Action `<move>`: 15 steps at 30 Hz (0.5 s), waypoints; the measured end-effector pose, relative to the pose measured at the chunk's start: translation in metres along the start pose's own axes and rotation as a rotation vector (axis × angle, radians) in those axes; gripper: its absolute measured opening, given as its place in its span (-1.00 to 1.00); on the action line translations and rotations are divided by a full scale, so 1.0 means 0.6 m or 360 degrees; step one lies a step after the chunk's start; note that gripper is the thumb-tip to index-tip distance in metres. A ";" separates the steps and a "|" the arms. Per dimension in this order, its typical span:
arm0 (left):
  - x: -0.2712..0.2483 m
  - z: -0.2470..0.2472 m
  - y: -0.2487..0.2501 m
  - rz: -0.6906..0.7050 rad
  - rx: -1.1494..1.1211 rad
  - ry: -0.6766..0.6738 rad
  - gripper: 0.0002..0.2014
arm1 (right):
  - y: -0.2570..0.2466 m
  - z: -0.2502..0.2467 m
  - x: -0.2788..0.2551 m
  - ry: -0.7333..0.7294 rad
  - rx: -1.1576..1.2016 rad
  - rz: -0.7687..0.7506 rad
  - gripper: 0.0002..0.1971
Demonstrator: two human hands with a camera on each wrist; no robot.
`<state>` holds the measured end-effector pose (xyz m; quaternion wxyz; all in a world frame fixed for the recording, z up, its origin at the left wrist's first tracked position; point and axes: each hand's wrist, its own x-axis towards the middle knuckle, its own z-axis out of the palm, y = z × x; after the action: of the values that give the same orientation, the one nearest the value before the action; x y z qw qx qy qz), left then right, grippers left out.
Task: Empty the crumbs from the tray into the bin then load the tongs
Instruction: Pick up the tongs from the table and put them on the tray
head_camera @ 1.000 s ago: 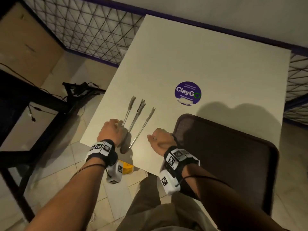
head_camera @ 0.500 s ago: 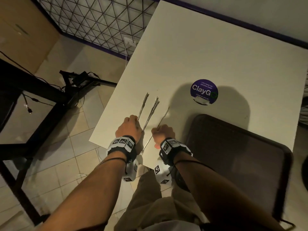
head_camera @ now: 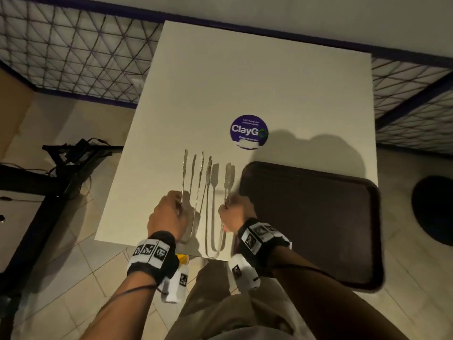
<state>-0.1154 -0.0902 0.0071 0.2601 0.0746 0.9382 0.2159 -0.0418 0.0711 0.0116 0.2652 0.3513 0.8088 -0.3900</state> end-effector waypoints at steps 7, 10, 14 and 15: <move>-0.076 0.090 0.126 0.0234 -0.0042 -0.0179 -0.77 | 0.156 -0.118 -0.094 0.0164 0.0118 0.0020 -0.67; -0.100 0.144 0.177 0.0271 0.0026 -0.0306 -0.71 | 0.229 -0.153 -0.111 0.0246 0.0013 0.0097 -0.73; -0.123 0.214 0.231 0.0219 0.0091 -0.0402 -0.66 | 0.311 -0.181 -0.110 0.0314 -0.0115 0.0315 -0.81; -0.126 0.230 0.238 0.0209 0.0085 -0.0418 -0.65 | 0.325 -0.187 -0.109 0.0332 -0.0127 0.0352 -0.78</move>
<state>0.0250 0.0693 -0.0014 0.3639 0.1704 0.8946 0.1958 0.1323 0.2267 0.0331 0.2348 0.4660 0.8032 -0.2875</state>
